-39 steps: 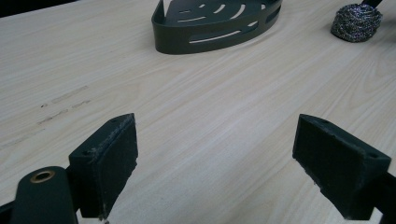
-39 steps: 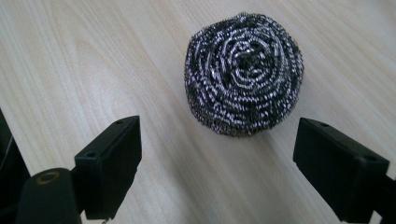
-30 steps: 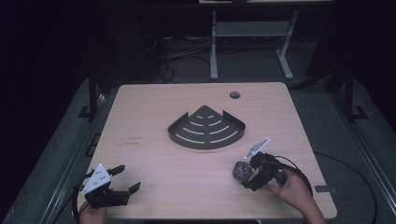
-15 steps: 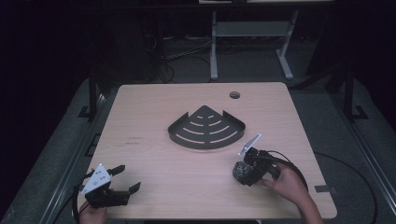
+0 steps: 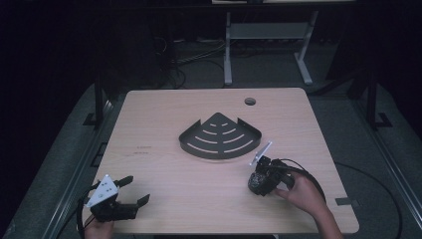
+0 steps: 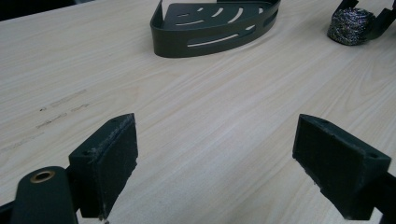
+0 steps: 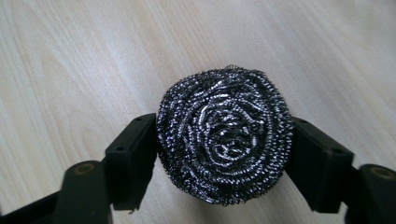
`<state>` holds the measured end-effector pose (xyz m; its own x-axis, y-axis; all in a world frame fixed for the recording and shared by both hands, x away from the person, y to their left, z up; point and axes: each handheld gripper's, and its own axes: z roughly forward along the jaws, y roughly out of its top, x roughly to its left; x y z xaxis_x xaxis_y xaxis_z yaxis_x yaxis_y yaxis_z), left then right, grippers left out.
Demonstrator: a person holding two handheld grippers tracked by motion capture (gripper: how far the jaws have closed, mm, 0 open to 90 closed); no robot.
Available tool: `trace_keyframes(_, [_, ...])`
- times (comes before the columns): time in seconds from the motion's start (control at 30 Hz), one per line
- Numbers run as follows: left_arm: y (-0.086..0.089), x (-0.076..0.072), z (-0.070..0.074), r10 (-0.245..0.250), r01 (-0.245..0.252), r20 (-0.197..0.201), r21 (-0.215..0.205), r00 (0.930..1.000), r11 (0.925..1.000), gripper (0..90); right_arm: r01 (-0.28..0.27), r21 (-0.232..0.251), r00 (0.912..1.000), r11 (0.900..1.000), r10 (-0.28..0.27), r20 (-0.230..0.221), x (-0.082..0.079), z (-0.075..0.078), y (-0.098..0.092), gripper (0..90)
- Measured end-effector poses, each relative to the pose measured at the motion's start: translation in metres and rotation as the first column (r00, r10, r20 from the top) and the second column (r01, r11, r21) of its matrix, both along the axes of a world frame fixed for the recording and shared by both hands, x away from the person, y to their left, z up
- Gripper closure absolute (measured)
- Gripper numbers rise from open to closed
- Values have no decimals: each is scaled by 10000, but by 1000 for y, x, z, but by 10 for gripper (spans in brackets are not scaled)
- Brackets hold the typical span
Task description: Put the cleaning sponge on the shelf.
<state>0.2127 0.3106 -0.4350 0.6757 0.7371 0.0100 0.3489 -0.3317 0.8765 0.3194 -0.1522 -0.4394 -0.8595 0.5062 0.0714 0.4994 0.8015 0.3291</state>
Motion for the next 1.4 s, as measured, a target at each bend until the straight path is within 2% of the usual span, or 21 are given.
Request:
trace_keyframes(0.1, [0, 0, 0, -9, 9, -2, -15, 10000, 10000, 133, -18, -110, 10000, 9999, 18, -3, 0, -1, 2, 312])
trace_keyframes(0.47, [0, 0, 0, -9, 9, -10, 43, 10000, 10000, 133, -119, -41, 9999, 9999, 119, -58, 0, 1, 2, 334])
trace_keyframes(0.87, [1, 0, 1, 43, -43, 35, -21, 10000, 10000, 133, -414, -128, 9991, 9991, 415, 28, 7, 20, 10, 336])
trace_keyframes(1.1, [1, 0, 1, 67, -67, 4, -46, 10000, 10000, 133, -684, 48, 9977, 9976, 684, -26, 15, 30, 18, 335])
trace_keyframes(1.4, [1, 0, 1, 61, -61, 11, -21, 10000, 10000, 133, -777, 136, 9970, 9969, 778, -58, 20, 37, 24, 335])
